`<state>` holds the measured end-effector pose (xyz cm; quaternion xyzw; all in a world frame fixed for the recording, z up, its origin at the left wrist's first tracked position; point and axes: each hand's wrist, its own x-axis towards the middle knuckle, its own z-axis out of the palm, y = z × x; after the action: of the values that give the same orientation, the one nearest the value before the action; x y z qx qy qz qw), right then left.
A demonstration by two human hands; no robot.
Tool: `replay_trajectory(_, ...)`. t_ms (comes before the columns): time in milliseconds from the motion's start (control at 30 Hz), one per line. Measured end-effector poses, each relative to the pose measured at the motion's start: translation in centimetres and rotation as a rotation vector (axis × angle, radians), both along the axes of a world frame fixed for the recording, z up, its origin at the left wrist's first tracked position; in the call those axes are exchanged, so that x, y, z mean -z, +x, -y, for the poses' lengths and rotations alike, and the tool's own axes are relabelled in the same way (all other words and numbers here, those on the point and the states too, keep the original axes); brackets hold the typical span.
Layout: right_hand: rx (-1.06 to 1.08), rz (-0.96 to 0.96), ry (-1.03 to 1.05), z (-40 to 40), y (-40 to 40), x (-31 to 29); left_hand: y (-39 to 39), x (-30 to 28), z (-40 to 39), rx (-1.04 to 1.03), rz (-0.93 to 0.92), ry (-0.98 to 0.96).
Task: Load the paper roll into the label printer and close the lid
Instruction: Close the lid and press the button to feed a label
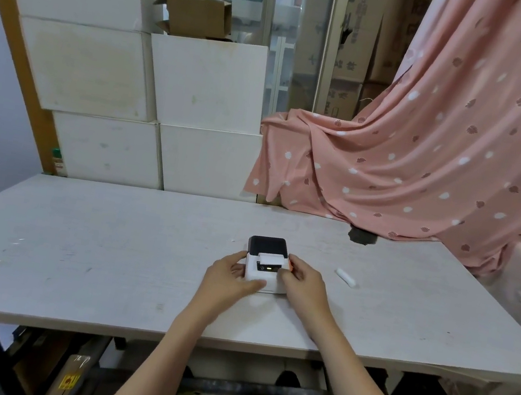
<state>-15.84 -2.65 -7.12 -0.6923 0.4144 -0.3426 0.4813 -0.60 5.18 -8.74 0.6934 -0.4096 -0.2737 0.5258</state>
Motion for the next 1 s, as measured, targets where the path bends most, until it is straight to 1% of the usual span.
replay_trajectory(100, -0.013, -0.018, -0.003, 0.1, 0.4, 0.2, 0.0, 0.4, 0.1, 0.001, 0.087, -0.001)
replay_trajectory(367, 0.072, 0.017, 0.124, 0.6, 1.1, -0.4, -0.2, 0.2, 0.2, -0.018, 0.060, -0.054)
replay_trajectory(567, 0.021, 0.091, 0.315, 1.9, 0.5, -1.2, 0.0, 0.5, 0.2, -0.010, 0.067, -0.060)
replay_trajectory(700, 0.018, 0.128, 0.352, 2.0, 0.7, -1.4, 0.2, 0.6, 0.3, -0.008, 0.086, -0.059)
replay_trajectory(767, 0.022, 0.080, 0.294, 1.9, 0.7, -1.0, 0.2, 0.7, 0.3, -0.009, 0.088, -0.060)
replay_trajectory(833, 0.004, 0.005, 0.148, 1.3, 0.4, -0.3, 0.0, 0.7, 0.3, -0.004, 0.085, -0.057)
replay_trajectory(933, -0.083, -0.110, -0.109, -0.1, -0.1, 0.8, -0.2, 0.6, 0.2, 0.034, 0.121, -0.059)
replay_trajectory(1000, -0.120, -0.199, -0.187, -0.6, 0.0, 1.3, -0.2, 0.5, 0.1, 0.050, 0.141, -0.060)
